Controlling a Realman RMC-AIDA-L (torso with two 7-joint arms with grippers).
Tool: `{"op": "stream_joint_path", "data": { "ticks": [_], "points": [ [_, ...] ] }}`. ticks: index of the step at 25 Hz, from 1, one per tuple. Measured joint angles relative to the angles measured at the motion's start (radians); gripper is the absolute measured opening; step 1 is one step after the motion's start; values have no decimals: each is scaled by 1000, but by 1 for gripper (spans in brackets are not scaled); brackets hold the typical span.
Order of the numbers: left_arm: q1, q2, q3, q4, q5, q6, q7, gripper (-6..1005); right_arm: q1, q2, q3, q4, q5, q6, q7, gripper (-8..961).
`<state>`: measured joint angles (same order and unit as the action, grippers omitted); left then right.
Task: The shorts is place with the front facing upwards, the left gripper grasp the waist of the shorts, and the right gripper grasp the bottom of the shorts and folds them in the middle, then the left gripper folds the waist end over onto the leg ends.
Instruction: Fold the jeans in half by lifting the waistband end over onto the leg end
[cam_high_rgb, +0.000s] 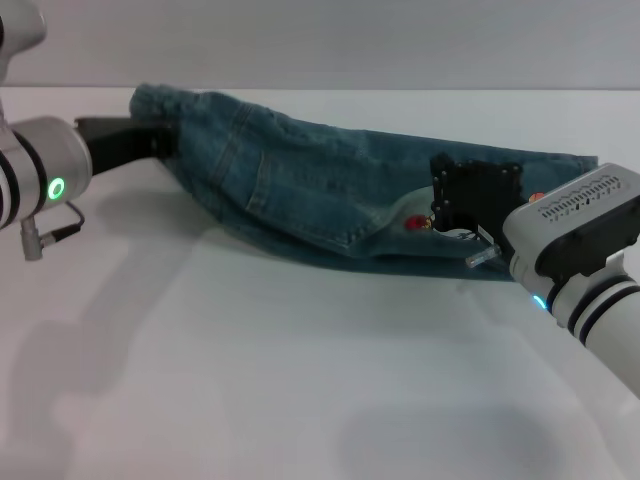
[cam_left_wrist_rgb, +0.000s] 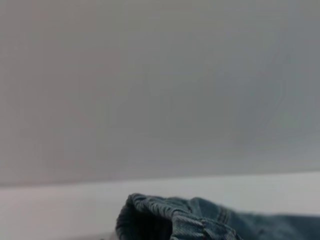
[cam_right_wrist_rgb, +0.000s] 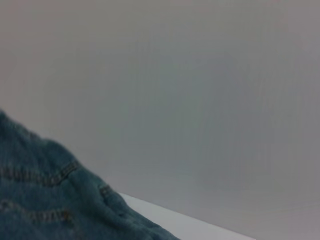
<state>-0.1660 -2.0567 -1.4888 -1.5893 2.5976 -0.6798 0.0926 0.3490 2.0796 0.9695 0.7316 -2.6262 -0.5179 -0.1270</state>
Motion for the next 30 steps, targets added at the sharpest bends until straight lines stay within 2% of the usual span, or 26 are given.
{"op": "stream_joint_path", "data": {
  "ticks": [3,4,6,11,13,22,26,30],
  "points": [
    [10,0,9,-34,-3,-1,0,33,25,0,-6,-29,0,0,38,-1],
    [32,0,31,-110,-9,-1,0,33,31,0,-7,-36,0,0,44,-1],
    [44,0,62,-184,-14,-2,0,33,51,1,-7,-53,0,9,55,-1],
    [53,0,93,-246,-15,-5,0,34,86,3,-8,-83,0,31,101,-1],
    [55,0,121,-308,-15,-5,0,34,101,3,-10,-96,0,35,140,-1],
    [25,-3,139,-363,-16,-4,-2,32,160,4,-102,-95,0,79,252,-1],
    [20,-3,140,-363,-16,-3,-2,31,222,4,-188,-95,0,128,365,-1],
    [15,-3,141,-364,-16,3,2,31,257,4,-223,-101,0,136,398,-1]
  ]
}}
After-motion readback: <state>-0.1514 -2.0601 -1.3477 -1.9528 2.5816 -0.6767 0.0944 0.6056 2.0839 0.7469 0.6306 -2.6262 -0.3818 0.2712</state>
